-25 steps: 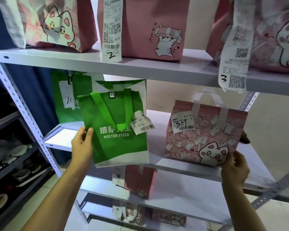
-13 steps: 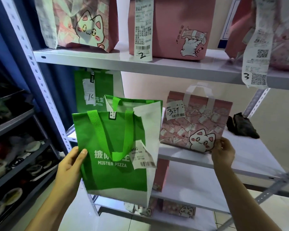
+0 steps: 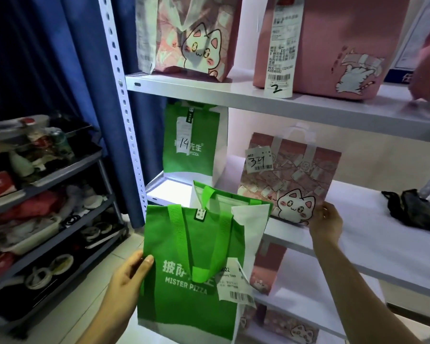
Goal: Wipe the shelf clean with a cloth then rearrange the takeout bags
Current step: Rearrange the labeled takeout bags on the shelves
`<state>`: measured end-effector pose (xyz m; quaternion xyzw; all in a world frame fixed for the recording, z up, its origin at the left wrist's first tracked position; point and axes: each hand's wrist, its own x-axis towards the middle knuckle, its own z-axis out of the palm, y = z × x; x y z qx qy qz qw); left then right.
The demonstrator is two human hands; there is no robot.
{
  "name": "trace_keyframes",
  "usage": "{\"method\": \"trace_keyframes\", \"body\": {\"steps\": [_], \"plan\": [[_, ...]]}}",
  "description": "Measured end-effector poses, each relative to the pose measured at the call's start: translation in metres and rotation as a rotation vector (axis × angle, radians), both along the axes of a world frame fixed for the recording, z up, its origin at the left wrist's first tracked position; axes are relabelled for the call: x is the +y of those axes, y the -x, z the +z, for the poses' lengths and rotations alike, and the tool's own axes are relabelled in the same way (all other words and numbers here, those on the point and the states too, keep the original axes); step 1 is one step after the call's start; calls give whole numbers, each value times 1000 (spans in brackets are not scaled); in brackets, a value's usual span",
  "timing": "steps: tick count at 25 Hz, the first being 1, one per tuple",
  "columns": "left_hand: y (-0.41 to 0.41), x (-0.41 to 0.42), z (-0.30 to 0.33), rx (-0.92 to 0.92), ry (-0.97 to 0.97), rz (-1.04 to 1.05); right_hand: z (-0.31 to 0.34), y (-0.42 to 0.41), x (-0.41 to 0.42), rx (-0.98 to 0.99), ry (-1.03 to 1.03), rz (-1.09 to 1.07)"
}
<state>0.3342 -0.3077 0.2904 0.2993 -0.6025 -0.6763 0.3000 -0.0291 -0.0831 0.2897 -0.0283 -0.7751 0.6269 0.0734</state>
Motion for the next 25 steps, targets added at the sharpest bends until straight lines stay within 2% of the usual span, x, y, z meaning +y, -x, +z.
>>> {"method": "trace_keyframes", "body": {"steps": [9,19,25], "plan": [[-3,-7,-4,-15,-48,40,1,12,-43,7,-42,29],[13,0,-5,-26,-18,0,-5,12,-37,71,-99,69],[17,7,-2,6,-25,-27,-3,7,-25,25,-87,89]]}}
